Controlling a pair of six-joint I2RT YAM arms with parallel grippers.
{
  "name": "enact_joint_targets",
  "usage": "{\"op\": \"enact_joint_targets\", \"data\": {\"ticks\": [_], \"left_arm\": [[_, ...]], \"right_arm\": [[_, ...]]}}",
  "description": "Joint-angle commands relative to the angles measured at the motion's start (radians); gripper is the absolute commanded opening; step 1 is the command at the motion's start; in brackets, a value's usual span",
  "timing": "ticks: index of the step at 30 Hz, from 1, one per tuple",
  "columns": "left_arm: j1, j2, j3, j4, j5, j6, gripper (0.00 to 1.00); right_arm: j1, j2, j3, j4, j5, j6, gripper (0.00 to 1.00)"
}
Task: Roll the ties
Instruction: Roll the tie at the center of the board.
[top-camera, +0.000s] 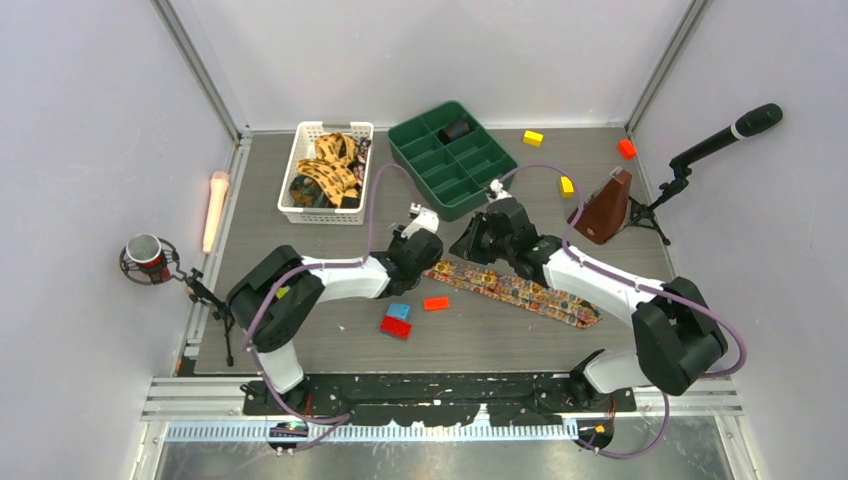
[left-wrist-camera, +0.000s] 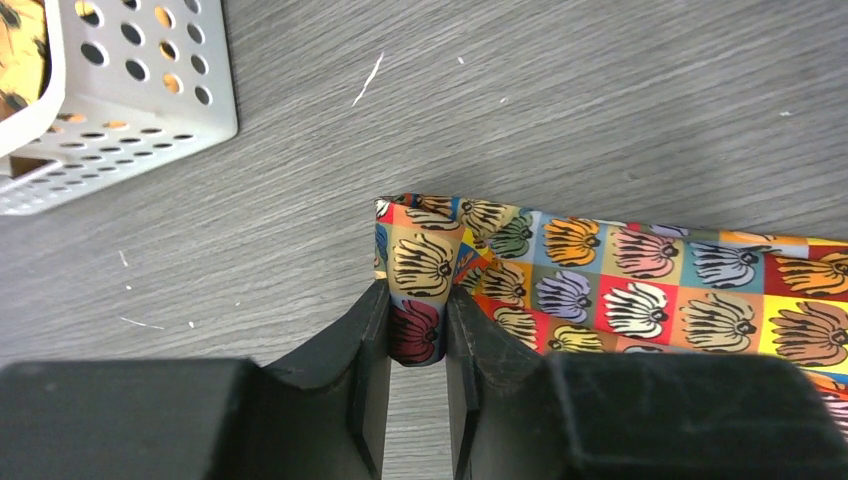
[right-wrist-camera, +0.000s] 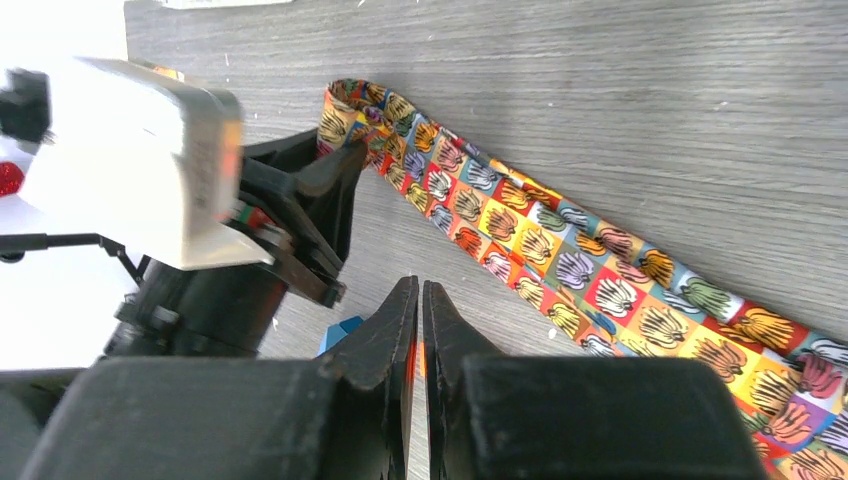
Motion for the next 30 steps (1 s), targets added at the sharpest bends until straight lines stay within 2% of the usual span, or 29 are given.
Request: {"op": "enact_joint_targets", "data": {"ticks": [1,7,15,30], "left_arm": [[-0.063,0.066,0.075,-0.044,-0.158,0.048,0.26],[-0.115,0.111,0.114,-0.072,-0.186,0.065,0.35],[-0.131,0.106,0.130,-0.104,-0.135,0.048,0.45],[-0.144,0.110,0.176,-0.178,-0.066,-0.014,0.47]], "right_arm": [[-0.029,-0.062,-0.018,0.013,0.031,0.016,0.12],[-0.055,-0.071,-0.029,-0.007,0.035,0.032,0.12],[-0.063,-0.074,-0.039,-0.011,0.036,0.036,0.12],[-0.067,-0.072,-0.034,-0.034,0.054,0.022,0.11]]}}
